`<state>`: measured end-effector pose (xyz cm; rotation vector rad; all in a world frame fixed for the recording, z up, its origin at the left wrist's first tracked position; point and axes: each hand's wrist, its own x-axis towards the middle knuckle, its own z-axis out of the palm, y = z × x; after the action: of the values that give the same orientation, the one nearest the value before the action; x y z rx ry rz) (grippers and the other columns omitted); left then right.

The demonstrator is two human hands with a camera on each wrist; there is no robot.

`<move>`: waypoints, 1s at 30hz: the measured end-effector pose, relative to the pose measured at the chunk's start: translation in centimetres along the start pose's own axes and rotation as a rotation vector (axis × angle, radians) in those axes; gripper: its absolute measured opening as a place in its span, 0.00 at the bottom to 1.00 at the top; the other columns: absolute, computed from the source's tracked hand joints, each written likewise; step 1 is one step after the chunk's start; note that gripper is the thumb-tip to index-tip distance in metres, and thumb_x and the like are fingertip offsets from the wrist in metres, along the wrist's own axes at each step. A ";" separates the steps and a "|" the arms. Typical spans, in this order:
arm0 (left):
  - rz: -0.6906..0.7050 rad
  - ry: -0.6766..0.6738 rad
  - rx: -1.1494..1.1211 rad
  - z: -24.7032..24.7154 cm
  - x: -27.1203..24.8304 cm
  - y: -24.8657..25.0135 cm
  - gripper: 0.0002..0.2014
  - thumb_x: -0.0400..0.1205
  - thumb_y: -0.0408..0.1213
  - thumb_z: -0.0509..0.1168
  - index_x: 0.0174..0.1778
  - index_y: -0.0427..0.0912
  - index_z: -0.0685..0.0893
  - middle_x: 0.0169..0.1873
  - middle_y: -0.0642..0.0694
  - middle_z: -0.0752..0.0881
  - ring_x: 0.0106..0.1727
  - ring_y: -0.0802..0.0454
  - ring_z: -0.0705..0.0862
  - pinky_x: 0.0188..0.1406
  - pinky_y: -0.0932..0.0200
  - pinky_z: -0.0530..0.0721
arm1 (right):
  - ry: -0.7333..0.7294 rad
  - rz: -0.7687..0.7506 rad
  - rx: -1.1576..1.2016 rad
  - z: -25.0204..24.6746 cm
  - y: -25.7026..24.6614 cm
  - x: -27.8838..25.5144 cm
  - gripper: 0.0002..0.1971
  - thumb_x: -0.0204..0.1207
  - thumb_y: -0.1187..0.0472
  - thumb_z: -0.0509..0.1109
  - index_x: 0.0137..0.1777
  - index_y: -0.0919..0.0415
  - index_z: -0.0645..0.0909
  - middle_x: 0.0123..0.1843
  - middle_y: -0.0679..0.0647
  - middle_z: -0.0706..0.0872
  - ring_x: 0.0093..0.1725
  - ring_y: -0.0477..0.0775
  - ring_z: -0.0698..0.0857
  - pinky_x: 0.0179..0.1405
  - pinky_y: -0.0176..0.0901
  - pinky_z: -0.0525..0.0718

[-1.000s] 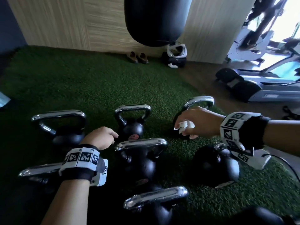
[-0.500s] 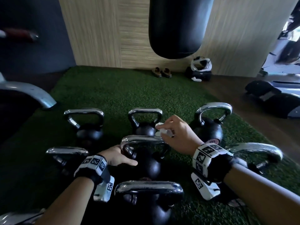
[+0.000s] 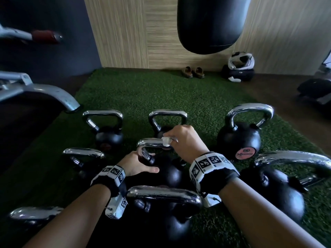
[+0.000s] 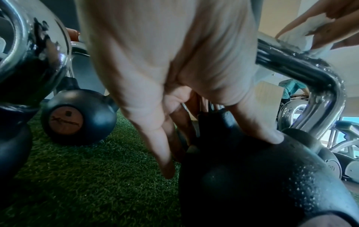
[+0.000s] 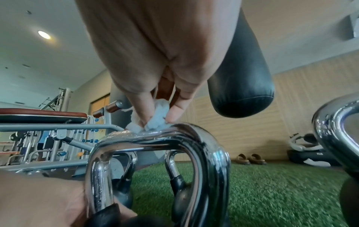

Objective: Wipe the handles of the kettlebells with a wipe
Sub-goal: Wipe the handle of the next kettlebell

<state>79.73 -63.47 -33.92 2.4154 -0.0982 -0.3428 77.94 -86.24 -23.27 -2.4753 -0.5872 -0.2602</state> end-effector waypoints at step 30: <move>0.019 0.037 -0.114 1.5 0.3 -1.9 0.41 0.58 0.71 0.80 0.69 0.64 0.86 0.62 0.65 0.89 0.68 0.66 0.85 0.78 0.56 0.78 | 0.237 0.376 0.506 1.2 9.0 -5.6 0.12 0.70 0.67 0.84 0.49 0.49 0.95 0.41 0.44 0.96 0.45 0.46 0.94 0.52 0.51 0.93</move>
<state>79.55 -63.03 -36.33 2.3053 -0.0824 -0.2878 77.18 -94.15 -30.37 -1.9746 -0.0641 -0.2183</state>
